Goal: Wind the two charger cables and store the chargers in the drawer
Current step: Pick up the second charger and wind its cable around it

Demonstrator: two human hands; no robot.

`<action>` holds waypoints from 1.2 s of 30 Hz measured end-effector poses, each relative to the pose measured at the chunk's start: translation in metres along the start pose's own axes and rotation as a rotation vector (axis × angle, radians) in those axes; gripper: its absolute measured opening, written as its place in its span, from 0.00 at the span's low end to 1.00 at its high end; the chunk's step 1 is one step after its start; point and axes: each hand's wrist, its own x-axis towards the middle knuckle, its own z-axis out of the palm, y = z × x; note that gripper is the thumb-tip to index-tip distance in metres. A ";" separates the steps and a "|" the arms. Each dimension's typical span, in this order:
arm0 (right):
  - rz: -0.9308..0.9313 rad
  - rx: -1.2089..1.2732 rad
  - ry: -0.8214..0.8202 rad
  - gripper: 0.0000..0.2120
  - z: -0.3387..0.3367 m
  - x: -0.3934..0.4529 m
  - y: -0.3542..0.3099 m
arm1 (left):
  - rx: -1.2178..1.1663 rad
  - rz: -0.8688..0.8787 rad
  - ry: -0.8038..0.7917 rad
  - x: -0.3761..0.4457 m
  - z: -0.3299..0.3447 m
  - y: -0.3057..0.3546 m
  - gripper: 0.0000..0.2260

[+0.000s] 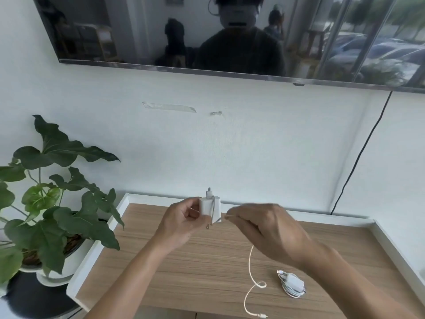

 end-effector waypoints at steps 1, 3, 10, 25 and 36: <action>0.008 0.009 0.022 0.12 -0.004 0.005 0.003 | 0.001 -0.006 -0.027 -0.002 0.002 0.001 0.15; 0.039 0.054 0.082 0.09 -0.011 0.013 0.011 | -0.002 -0.020 -0.092 -0.006 0.004 0.002 0.12; 0.433 0.563 0.082 0.06 -0.026 0.035 0.037 | -0.210 -0.002 -0.361 -0.021 0.000 0.021 0.15; 0.596 0.775 -0.096 0.22 0.069 -0.025 0.018 | -0.615 0.169 0.154 0.003 -0.005 0.038 0.06; 0.188 0.334 -0.129 0.13 0.042 -0.047 -0.008 | 0.020 0.122 0.337 0.022 -0.018 -0.009 0.14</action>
